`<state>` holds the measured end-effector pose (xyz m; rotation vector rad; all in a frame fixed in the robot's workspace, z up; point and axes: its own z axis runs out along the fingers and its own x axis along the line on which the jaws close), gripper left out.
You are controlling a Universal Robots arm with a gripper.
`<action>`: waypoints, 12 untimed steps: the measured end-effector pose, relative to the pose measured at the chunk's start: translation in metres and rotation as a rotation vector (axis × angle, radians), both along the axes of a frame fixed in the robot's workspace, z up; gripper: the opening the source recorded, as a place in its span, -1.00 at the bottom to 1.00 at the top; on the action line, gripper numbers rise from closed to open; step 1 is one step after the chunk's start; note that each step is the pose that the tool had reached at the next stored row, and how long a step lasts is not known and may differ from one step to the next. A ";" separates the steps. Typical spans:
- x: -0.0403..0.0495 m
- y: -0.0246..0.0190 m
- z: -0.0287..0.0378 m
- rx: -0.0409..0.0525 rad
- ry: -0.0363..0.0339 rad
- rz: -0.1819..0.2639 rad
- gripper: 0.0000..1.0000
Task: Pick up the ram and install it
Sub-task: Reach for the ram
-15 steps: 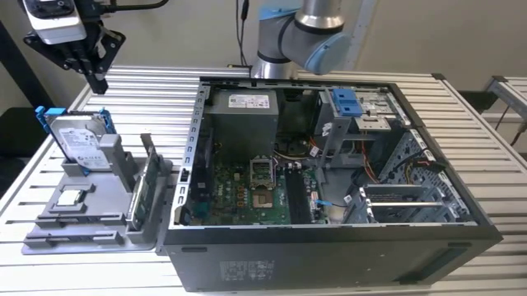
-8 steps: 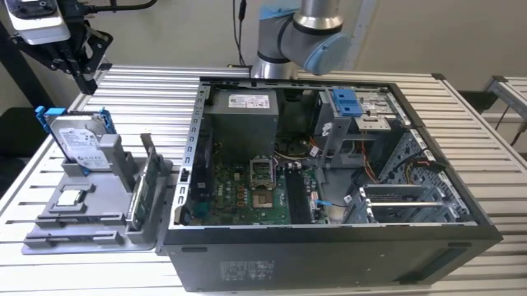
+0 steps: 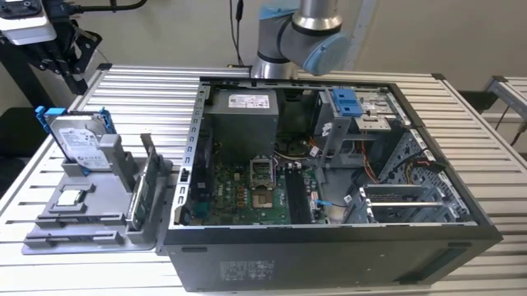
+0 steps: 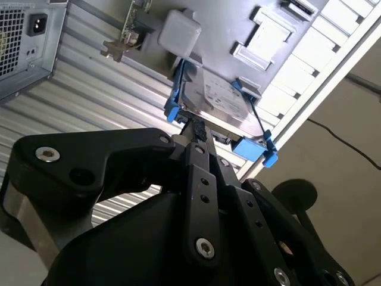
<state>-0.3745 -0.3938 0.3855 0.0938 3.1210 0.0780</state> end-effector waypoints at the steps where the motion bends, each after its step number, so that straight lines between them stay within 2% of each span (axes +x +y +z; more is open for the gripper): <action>1: -0.0020 0.0000 -0.0001 0.0000 0.0000 0.001 -0.79; 12: -0.0235 0.0000 -0.0015 0.0000 0.0000 0.034 -0.79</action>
